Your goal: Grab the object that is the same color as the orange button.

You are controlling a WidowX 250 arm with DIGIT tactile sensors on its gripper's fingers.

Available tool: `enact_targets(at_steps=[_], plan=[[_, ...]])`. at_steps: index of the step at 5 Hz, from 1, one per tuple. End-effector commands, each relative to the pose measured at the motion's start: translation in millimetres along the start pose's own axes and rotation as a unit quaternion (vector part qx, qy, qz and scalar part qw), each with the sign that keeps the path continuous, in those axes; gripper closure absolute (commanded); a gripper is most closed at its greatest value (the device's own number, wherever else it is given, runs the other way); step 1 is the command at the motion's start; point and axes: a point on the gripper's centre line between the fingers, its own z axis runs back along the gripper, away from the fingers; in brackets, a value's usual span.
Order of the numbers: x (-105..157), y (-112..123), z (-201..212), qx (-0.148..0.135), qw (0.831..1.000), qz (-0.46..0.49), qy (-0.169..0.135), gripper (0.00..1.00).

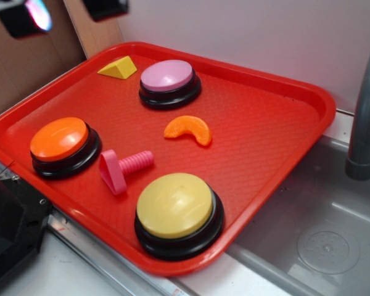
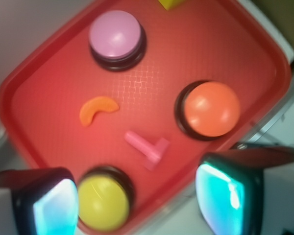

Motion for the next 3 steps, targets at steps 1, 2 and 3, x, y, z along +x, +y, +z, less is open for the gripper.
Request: enact_targets(at_steps=[1,2,3], plan=[[18.6,-41.1,-54.7,-0.027,0.99,0.13,-0.04,0.0],[23.0,-56.3,-85.1,-0.032,0.986,0.15,-0.057,0.0],[24.0,-65.2,-110.1,-0.008,0.987,0.149,-0.055,0.0]])
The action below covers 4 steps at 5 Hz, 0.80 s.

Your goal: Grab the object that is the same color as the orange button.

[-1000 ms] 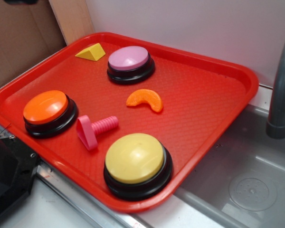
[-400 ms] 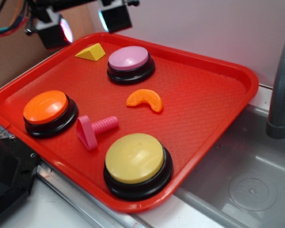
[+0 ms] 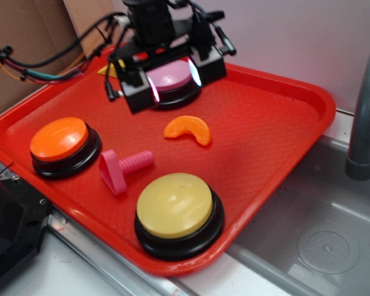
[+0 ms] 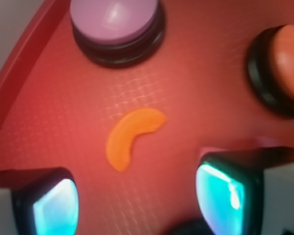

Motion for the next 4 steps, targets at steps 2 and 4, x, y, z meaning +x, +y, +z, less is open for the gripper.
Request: enact_targets(at_steps=[2,4], plan=[[9.0,-20.8,-48.6,0.032,0.999,0.006,-0.019,0.0],[11.6,-20.9,-62.5,0.036,0.999,0.014,-0.02,0.0]])
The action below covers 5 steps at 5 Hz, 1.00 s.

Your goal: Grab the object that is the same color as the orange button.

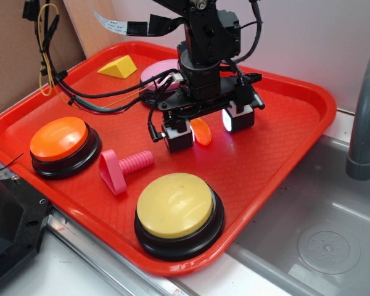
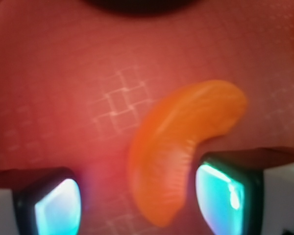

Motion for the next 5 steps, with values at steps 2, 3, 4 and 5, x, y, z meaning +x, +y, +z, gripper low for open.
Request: enact_targets(at_steps=[2,3,4,5], plan=[[19.0,-3.6,-6.1,-0.018,0.999,0.023,0.017,0.0],[19.5,-2.5,-7.3,-0.018,0.999,0.035,0.014,1.0],[20.2,-3.4,-8.1,-0.016,0.999,0.035,0.012,1.0],[21.5,-4.2,-8.5,-0.018,0.999,0.036,0.012,1.0]])
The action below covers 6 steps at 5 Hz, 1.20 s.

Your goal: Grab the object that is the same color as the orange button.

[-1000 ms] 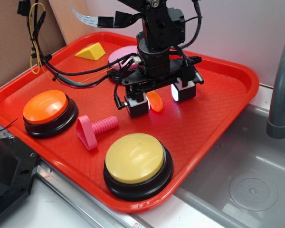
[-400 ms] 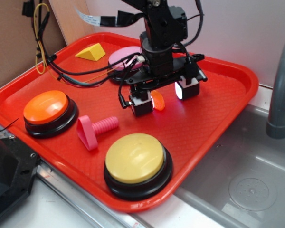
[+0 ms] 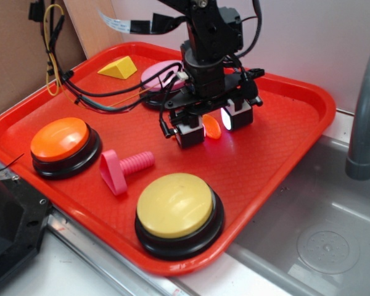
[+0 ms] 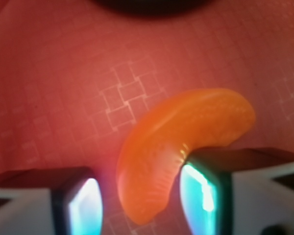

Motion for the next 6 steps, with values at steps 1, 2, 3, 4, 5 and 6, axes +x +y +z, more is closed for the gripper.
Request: enact_targets(at_steps=[1,2,3,4,5,6], plan=[[17.3,0.8,-3.6,0.0,1.0,0.012,0.0,1.0],[20.2,-1.8,-2.8,0.001,1.0,0.005,0.006,1.0],[19.8,-1.7,1.8,-0.002,1.0,-0.02,0.008,1.0],[28.7,2.6,21.3,-0.017,0.998,-0.053,0.011,1.0],[48.4,3.3,53.2,-0.024,0.99,-0.13,0.04,1.0],[60.4,6.5,77.9,-0.017,0.981,-0.186,0.05,1.0]])
